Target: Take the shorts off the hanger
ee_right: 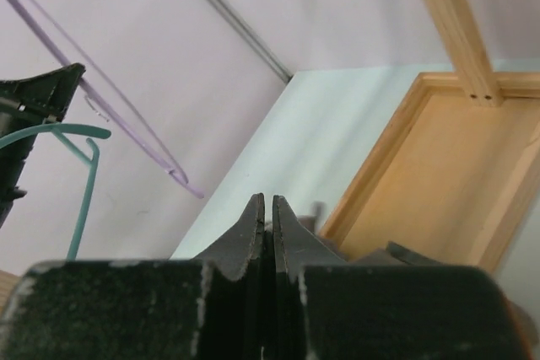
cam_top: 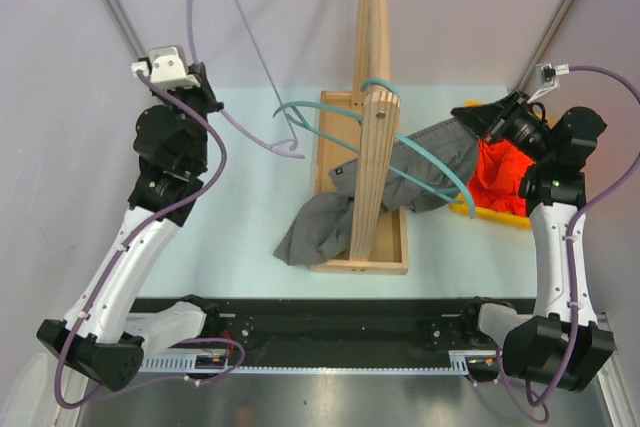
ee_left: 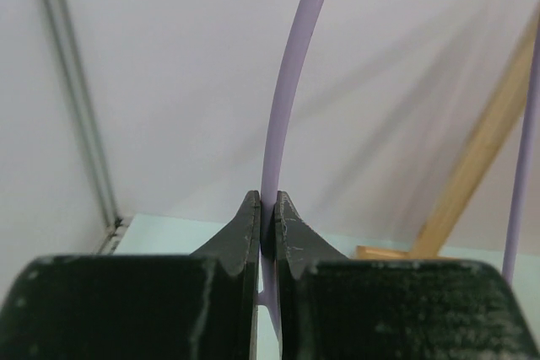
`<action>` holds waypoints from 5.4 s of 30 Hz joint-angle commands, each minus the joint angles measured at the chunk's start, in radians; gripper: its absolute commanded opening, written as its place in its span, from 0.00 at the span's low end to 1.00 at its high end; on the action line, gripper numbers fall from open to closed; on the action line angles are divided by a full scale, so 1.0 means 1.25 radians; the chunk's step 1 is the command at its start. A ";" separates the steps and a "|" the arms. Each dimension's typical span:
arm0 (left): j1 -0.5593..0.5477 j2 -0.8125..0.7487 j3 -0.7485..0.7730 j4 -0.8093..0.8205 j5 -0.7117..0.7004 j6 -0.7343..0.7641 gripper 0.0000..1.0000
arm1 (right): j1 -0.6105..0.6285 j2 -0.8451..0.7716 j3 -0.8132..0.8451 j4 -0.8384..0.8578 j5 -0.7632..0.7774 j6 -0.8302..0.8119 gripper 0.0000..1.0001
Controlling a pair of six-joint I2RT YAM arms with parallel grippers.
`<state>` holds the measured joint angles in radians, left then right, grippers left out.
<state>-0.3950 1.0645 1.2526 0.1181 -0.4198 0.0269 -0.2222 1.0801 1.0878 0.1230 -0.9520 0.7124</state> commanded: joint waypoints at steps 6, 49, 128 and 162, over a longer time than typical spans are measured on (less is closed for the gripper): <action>0.002 -0.001 0.034 -0.048 -0.082 -0.106 0.00 | 0.157 0.001 0.055 0.027 0.019 -0.004 0.00; 0.002 -0.353 -0.325 -0.426 0.249 -0.387 0.00 | -0.324 0.440 0.868 0.260 0.153 0.369 0.00; 0.002 -0.385 -0.354 -0.455 0.287 -0.382 0.00 | 0.265 0.044 0.172 -0.665 0.902 -0.267 1.00; 0.002 -0.395 -0.364 -0.468 0.282 -0.375 0.00 | -0.026 0.306 -0.154 -0.302 0.823 -0.270 0.92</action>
<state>-0.3943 0.5751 0.7776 -0.5114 -0.0738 -0.4362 -0.2321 1.3514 0.8627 -0.3672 -0.0402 0.4530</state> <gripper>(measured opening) 0.085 0.927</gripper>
